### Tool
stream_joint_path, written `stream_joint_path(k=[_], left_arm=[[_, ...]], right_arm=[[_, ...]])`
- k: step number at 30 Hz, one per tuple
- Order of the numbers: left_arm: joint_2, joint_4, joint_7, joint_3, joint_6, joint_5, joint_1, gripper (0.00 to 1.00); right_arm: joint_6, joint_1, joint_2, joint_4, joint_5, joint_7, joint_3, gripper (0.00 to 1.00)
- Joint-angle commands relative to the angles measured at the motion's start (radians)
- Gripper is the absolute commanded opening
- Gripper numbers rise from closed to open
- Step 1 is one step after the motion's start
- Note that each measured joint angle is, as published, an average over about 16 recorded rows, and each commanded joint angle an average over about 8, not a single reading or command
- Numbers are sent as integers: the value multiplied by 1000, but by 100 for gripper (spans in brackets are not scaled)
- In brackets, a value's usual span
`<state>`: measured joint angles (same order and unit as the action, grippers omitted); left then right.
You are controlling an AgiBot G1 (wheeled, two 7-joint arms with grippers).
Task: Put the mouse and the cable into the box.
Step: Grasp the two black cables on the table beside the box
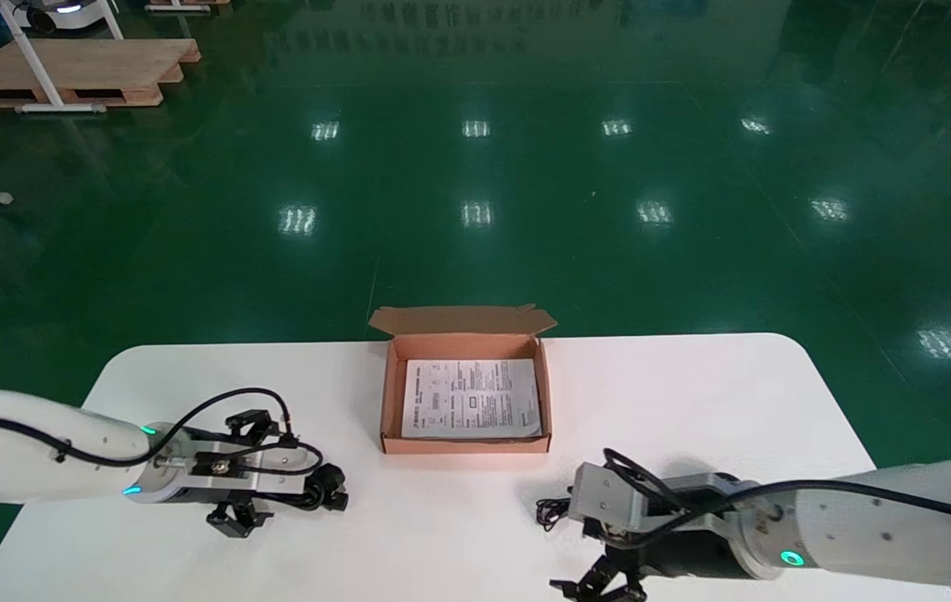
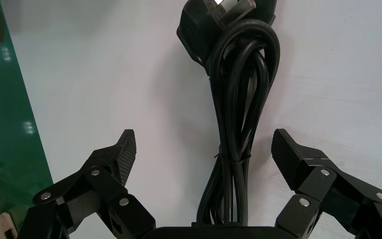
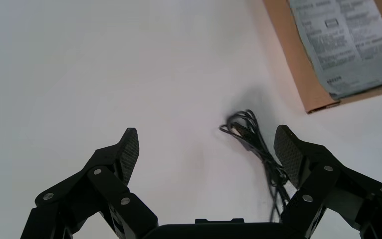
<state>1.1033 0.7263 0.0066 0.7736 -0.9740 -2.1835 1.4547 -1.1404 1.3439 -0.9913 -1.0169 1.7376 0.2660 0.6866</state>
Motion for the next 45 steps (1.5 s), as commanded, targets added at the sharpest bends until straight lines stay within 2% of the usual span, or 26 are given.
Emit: stream_joint_path(k=[1, 9, 15, 16, 23, 24, 45], left_arm=[[2, -7, 6, 0, 1, 2, 2, 100], [6, -21, 17, -1, 4, 7, 6, 100], [7, -27, 21, -2, 5, 9, 7, 100], [7, -28, 21, -2, 6, 9, 8, 88], [8, -31, 21, -2, 6, 10, 8, 1], [8, -30, 21, -2, 6, 10, 8, 0], [7, -27, 21, -2, 6, 9, 8, 0]], right_arm=[[41, 19, -55, 74, 71, -23, 29, 100], [164, 92, -202, 363, 159, -150, 66, 100], [205, 120, -258, 489, 173, -225, 76, 100], [207, 123, -264, 502, 175, -232, 77, 92], [210, 132, -274, 527, 177, -239, 80, 4], [209, 131, -272, 524, 177, -238, 80, 0], [204, 120, -259, 493, 170, -230, 76, 0]])
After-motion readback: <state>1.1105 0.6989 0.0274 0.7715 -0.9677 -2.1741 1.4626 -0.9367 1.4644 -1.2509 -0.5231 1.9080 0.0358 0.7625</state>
